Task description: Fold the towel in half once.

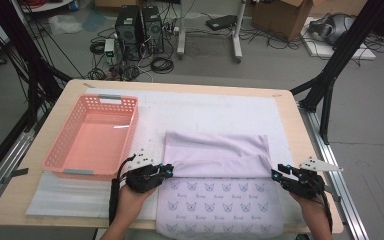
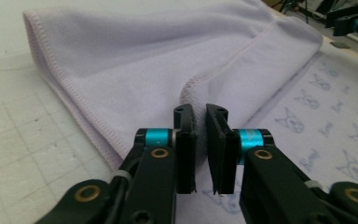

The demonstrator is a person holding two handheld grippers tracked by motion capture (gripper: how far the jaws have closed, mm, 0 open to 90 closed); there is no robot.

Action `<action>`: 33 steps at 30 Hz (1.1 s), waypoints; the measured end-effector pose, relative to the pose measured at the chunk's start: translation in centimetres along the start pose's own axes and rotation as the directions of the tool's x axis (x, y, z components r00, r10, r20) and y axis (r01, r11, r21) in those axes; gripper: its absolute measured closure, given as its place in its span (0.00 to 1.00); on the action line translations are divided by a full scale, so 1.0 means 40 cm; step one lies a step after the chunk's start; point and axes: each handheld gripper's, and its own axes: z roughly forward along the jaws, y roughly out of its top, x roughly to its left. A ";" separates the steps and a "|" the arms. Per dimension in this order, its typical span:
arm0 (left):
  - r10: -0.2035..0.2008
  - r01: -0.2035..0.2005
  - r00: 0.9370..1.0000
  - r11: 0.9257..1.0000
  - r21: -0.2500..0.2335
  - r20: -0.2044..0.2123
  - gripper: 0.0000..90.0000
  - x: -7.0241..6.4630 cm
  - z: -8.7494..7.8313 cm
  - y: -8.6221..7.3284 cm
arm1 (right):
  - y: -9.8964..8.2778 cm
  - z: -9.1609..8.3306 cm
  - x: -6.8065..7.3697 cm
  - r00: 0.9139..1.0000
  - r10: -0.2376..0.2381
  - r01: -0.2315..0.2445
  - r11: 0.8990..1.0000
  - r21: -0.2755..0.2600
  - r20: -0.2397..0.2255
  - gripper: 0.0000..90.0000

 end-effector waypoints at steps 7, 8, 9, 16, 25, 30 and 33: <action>-0.017 0.018 1.000 0.997 0.069 -0.012 0.51 0.012 0.059 0.005 | 0.017 0.055 0.000 1.000 -0.002 0.001 1.000 0.020 0.010 0.55; -0.021 0.023 1.000 0.995 0.101 -0.017 0.52 0.014 0.070 0.005 | 0.021 0.066 -0.001 1.000 -0.005 0.005 1.000 0.030 0.011 0.55; -0.022 0.025 0.999 0.993 0.117 -0.027 0.59 0.012 0.076 0.004 | 0.026 0.081 0.000 1.000 -0.009 0.009 0.999 0.039 0.018 0.56; 0.017 -0.016 1.000 0.998 0.061 -0.014 0.95 -0.005 0.032 0.003 | 0.020 0.081 0.013 0.999 -0.051 0.050 0.997 0.061 0.011 0.97; 0.023 -0.024 0.999 0.999 0.030 0.026 0.95 -0.052 -0.034 -0.030 | -0.028 -0.017 0.036 0.999 -0.039 0.040 0.999 0.026 -0.023 0.97; 0.003 -0.004 1.000 0.999 0.034 0.026 0.94 -0.071 -0.059 -0.061 | -0.051 -0.043 0.062 0.998 -0.051 0.052 0.998 0.030 -0.039 0.97; -0.005 0.004 1.000 0.999 0.033 0.028 0.94 -0.090 -0.073 -0.075 | -0.064 -0.062 0.075 0.998 -0.050 0.051 0.998 0.030 -0.044 0.97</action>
